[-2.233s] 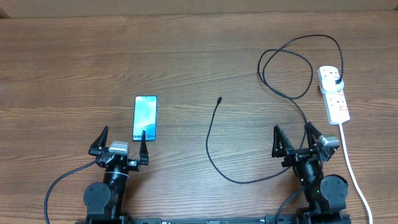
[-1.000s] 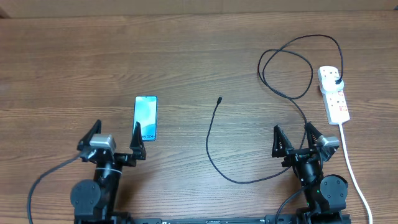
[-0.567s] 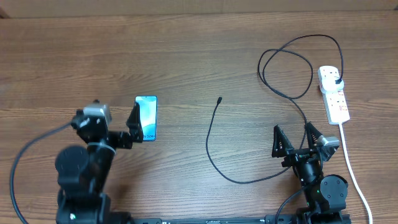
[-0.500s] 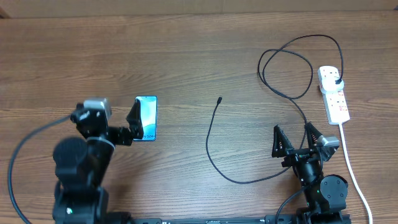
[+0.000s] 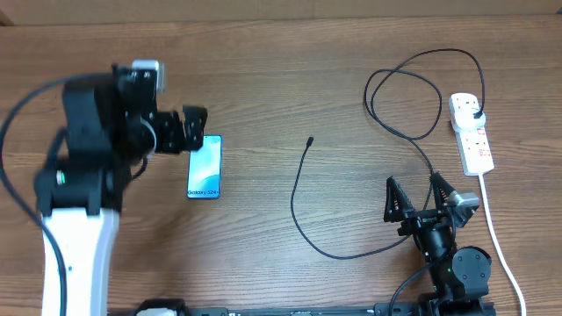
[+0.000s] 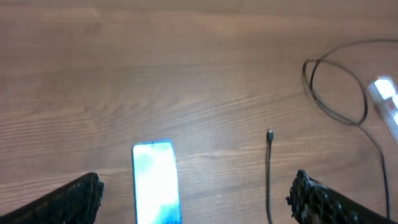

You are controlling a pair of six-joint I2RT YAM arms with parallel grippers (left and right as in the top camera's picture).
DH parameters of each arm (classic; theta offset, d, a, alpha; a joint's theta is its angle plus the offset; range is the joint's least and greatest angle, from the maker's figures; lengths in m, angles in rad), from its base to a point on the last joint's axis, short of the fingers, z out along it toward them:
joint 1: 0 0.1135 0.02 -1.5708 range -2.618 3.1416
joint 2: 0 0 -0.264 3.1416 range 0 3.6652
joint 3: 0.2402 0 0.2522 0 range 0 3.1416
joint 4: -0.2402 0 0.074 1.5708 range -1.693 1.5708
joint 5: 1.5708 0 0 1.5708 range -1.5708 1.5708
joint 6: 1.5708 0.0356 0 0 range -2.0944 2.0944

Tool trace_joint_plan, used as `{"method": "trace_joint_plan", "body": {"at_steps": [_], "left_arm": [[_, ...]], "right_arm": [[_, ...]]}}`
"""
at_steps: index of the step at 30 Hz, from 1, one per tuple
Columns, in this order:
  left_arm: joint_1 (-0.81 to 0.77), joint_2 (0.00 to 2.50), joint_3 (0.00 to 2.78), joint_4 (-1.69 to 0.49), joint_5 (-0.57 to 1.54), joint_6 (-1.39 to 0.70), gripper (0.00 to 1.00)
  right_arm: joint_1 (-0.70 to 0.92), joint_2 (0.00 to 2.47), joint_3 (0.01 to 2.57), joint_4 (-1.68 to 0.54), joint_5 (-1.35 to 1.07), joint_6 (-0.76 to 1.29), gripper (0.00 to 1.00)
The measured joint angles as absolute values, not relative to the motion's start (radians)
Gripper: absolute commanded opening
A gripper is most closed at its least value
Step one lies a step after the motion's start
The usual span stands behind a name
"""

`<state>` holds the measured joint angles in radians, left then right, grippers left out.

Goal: Plug charger to phone and switch on socket
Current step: 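Move the left gripper forward over the phone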

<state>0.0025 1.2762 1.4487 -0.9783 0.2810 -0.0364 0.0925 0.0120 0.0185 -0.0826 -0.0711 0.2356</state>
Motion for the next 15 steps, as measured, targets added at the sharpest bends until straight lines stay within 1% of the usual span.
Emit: {"method": "trace_joint_plan", "body": {"at_steps": [6, 10, 15], "left_arm": [[0.007, 1.496, 1.695, -1.212, 0.313, 0.000, 0.99], [0.007, 1.581, 1.727, -1.272, 0.346, 0.004, 1.00], [0.007, 1.675, 1.729, -1.282, 0.368, 0.003, 1.00]], "right_arm": [[0.093, 0.012, 0.019, -0.082, -0.071, 0.235, 1.00], [0.093, 0.012, 0.019, -0.082, -0.072, 0.236, 1.00], [0.093, 0.012, 0.019, -0.082, -0.071, 0.235, 1.00]]}}
